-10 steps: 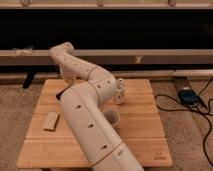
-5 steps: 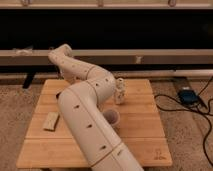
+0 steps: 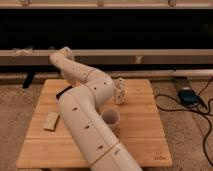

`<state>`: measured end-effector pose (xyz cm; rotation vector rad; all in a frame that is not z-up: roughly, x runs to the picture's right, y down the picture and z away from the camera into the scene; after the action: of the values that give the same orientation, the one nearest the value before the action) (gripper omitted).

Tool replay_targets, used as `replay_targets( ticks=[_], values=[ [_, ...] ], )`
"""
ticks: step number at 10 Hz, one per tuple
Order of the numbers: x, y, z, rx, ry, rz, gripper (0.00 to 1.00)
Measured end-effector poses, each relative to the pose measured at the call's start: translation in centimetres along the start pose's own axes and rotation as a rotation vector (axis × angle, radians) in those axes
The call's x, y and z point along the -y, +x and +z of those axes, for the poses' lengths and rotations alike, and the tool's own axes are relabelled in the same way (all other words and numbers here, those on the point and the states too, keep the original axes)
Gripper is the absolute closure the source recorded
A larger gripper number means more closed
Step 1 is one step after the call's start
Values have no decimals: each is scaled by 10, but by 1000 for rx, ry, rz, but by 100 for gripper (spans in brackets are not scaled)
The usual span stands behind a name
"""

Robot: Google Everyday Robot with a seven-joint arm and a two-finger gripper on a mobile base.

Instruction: Push the eraser across the table

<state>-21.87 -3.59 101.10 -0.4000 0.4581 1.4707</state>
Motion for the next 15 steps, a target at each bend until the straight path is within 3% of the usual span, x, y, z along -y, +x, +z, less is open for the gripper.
replay_targets(
  ticks=[8, 12, 15],
  values=[
    [-2, -2, 9, -12, 4, -11, 94],
    [-44, 29, 13, -75, -27, -133, 94],
    [-50, 46, 7, -104, -73, -173, 94]
  ],
)
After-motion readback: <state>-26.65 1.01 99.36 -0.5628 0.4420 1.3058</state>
